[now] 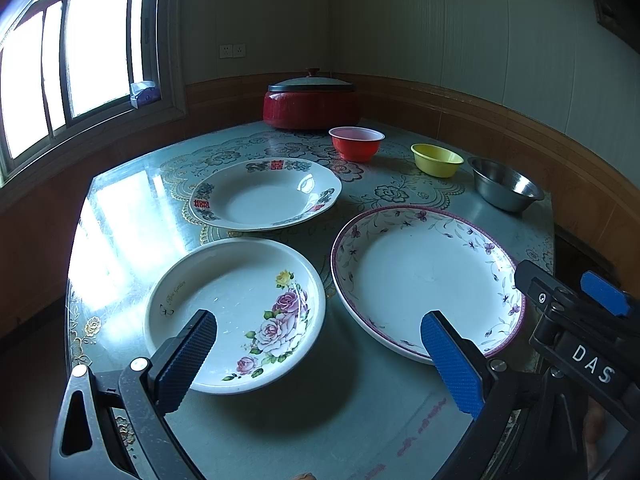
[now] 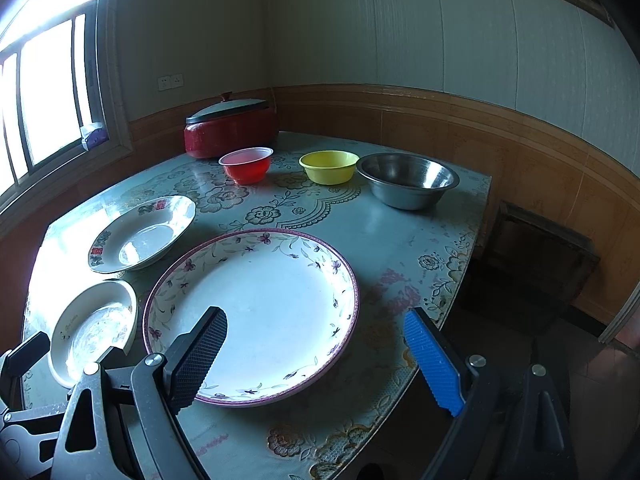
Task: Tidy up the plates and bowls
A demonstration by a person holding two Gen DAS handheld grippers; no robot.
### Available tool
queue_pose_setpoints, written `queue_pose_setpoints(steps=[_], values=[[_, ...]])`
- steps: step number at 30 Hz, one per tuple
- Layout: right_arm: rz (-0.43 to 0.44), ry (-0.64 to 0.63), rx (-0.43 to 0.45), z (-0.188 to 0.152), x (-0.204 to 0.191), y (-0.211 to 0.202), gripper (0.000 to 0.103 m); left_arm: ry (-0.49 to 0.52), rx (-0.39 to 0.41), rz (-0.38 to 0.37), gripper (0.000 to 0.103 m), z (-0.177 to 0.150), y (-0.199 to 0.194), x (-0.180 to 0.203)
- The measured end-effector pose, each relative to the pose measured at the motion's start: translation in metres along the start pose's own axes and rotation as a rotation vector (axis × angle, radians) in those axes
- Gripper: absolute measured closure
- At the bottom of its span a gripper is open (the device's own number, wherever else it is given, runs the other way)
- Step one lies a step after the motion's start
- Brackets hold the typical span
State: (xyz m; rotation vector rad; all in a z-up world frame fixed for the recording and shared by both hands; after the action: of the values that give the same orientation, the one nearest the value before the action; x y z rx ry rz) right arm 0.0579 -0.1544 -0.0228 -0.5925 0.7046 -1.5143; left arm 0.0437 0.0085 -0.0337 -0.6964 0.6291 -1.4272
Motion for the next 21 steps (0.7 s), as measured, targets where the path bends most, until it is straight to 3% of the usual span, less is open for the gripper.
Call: queue_pose_setpoints(steps=[21], values=[[0.014, -0.007, -0.002, -0.0011, -0.002, -0.0007, 0.011, 0.0, 0.0, -0.002, 0.0, -0.0005, -0.002, 0.0005]])
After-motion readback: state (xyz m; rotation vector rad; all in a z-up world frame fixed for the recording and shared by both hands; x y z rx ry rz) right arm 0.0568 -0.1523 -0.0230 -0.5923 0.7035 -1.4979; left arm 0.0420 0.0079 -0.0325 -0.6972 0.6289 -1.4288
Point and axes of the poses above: each gripper's, at about its wrist camera, not at the fingertips, and y roughly the way its jaws point, x to its right, z to its top, the point moved 6 cm from there along y, roughly the way its jaws point, and after that the axes turned 10 degrees about -x, right-handed, at the moved point
